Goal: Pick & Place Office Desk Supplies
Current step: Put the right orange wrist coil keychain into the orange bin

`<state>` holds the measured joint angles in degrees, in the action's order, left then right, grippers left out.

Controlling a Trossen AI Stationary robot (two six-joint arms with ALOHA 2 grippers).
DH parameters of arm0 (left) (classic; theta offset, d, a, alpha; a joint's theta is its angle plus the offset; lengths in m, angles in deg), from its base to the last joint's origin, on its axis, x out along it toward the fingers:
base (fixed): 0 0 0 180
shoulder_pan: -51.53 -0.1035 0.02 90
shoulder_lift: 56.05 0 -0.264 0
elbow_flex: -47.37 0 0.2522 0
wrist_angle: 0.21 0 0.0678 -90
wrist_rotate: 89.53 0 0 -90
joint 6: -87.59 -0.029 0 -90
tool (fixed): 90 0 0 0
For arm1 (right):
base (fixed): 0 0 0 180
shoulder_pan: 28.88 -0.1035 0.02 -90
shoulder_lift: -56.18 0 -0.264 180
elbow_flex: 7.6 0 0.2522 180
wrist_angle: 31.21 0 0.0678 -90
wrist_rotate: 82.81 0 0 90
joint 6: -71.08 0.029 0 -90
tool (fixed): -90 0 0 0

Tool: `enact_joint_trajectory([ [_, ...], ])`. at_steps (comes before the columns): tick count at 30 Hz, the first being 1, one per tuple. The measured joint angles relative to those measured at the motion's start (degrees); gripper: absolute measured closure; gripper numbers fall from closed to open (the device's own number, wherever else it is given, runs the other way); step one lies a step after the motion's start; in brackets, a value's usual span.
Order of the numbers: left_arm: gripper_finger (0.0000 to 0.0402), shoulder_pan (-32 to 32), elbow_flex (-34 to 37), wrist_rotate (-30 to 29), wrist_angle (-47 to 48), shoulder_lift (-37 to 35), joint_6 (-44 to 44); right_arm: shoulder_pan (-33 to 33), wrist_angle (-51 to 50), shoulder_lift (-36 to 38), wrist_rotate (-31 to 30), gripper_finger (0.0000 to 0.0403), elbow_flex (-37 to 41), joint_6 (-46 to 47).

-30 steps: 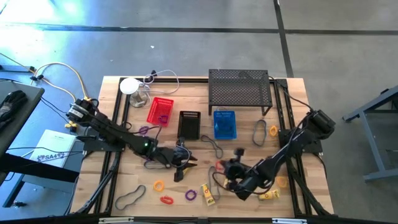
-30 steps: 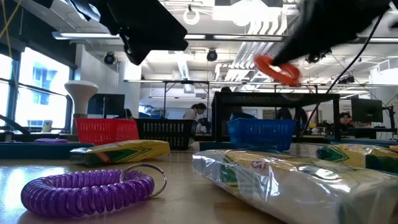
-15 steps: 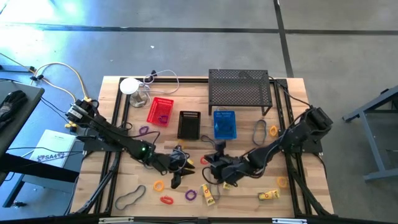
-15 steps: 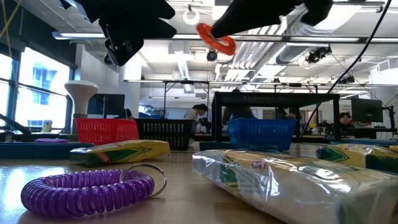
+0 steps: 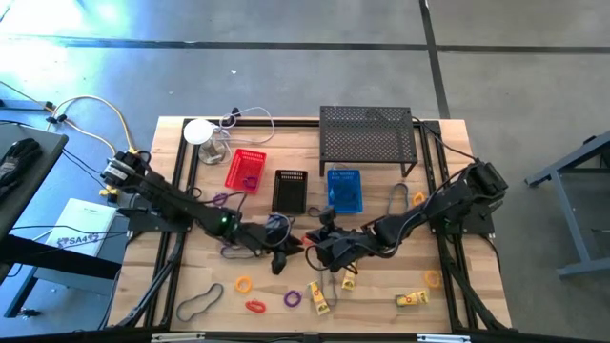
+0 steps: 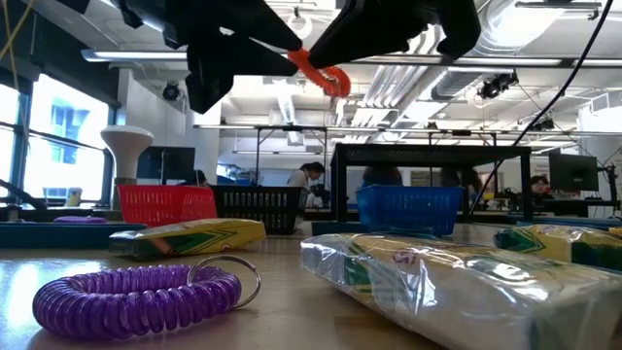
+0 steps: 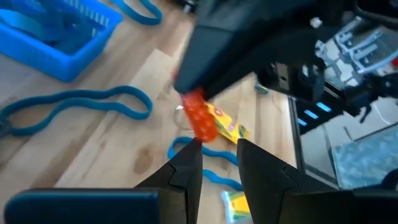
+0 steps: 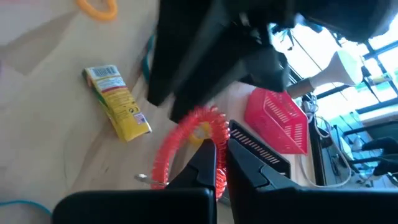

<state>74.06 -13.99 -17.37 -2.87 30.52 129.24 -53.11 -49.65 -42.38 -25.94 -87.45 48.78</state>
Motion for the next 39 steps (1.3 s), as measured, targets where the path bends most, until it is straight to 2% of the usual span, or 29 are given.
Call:
enact_joint_trajectory([
  [8,0.0305,-1.15,0.02,0.0,0.31,-0.37,-0.22,-0.05,-4.42,0.0,0.16,0.0398,0.02,3.62],
  [27,0.0305,-2.65,0.02,0.15,1.39,-0.37,-0.46,0.0,3.02,0.0,1.31,0.0398,0.02,4.34],
  [34,0.0305,-2.65,0.02,0.11,1.73,-0.35,-7.42,-0.02,3.27,0.0,1.18,0.0398,0.02,6.83],
  [39,0.0312,-2.65,0.02,0.09,2.8,-0.35,-7.85,0.02,3.27,0.0,1.76,0.0396,0.02,9.48],
])
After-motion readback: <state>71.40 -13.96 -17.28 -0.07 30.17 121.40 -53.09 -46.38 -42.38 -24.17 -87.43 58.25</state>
